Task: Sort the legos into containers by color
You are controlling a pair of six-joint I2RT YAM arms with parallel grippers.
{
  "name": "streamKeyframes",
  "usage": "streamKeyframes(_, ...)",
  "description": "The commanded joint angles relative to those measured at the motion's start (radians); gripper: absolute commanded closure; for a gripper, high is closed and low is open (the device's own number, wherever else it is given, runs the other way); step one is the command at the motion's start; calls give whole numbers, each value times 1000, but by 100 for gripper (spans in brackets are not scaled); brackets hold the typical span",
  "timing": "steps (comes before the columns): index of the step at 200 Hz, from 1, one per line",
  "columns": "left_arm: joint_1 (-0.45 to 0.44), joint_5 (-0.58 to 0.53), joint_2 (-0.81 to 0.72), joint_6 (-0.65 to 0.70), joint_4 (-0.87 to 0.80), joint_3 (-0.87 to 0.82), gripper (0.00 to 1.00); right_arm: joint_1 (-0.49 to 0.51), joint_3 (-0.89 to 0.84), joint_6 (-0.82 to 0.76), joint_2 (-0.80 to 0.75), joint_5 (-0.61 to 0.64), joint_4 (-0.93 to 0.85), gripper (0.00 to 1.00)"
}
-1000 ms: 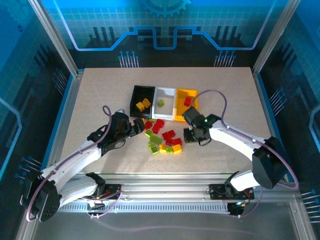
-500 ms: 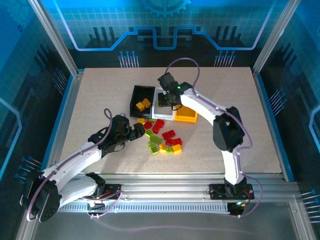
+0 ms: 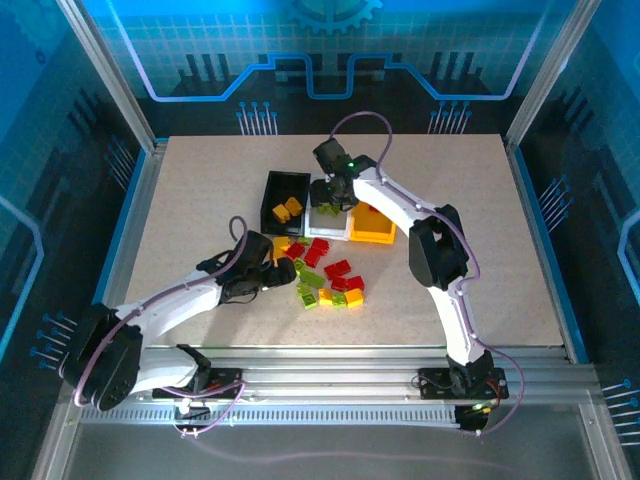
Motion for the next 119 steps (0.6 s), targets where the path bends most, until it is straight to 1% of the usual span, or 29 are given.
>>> streamKeyframes(1,-47,48,58,59,7,67,13,-9,-50,9,-108,-14,7,28)
streamKeyframes(19,-90,51,115,69,8,88,15,-9,-147,15,-182,-14,52,28)
streamKeyframes(48,-135,62,188,78,55,108,25,-17,-278,29,-285,-25,102,28)
streamKeyframes(62,-154,48,223,85,41,137,30,-21,-326,35,-325,-29,119,28)
streamKeyframes(84,-160,30,284,83,9,164,40,-28,-389,38,-377,-33,139,28)
streamKeyframes(119,-161,16,335,68,12,159,48,-36,-464,43,-438,-36,166,28)
